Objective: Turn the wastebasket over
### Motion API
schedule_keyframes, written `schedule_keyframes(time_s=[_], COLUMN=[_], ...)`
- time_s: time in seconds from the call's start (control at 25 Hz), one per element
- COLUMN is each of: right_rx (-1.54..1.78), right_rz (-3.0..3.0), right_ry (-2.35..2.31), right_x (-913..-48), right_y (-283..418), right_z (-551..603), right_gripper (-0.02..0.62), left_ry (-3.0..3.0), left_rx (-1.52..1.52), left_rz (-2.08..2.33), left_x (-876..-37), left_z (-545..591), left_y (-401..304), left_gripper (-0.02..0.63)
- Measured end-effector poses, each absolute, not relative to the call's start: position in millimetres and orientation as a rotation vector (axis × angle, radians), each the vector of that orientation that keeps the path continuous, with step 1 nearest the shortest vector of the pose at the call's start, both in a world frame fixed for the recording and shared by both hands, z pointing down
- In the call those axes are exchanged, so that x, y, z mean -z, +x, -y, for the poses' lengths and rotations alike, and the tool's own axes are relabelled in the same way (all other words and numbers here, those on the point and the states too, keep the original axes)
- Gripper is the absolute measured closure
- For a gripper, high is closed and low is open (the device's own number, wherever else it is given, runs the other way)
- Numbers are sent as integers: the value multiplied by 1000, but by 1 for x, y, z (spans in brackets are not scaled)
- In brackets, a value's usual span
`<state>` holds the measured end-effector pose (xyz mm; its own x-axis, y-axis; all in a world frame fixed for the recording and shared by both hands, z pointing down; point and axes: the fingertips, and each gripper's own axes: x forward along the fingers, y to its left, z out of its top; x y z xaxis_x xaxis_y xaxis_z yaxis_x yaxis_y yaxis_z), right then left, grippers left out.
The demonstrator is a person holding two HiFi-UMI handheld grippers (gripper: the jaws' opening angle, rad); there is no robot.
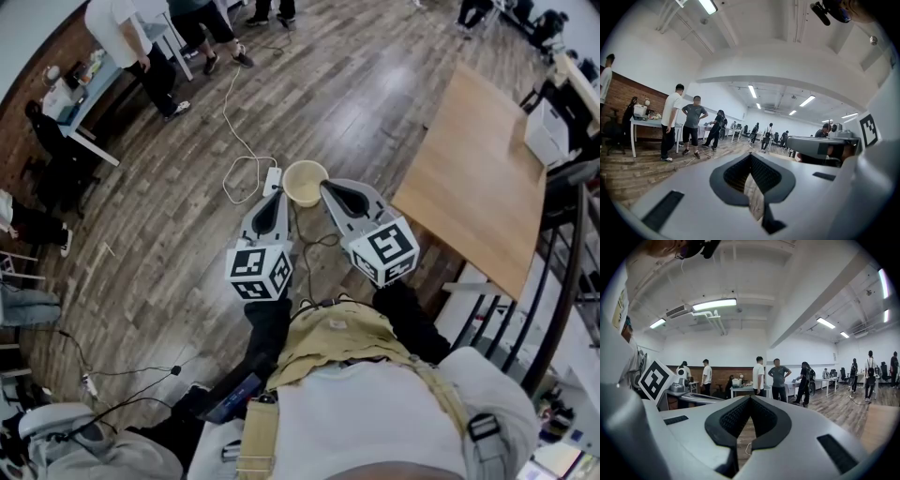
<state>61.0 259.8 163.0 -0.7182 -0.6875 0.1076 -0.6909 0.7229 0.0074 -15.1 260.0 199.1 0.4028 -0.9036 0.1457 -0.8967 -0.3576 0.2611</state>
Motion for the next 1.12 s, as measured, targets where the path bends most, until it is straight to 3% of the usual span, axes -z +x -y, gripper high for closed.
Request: schedule_keyframes(time_s=[0.76, 1.12], right_rx=[-117, -184], right_rz=[2756, 2756], right_ry=[1122, 1170], right_x=[-201, -219], right_y=[5, 11], right_z=[-273, -222], right_gripper=[575, 575], left_ry=[2293, 2210], left_rx=[34, -4], left_rz=[1554, 1573], left_x=[-232, -258], left_z=[-279, -247], left_y=[-79, -91], left_gripper=[604, 604])
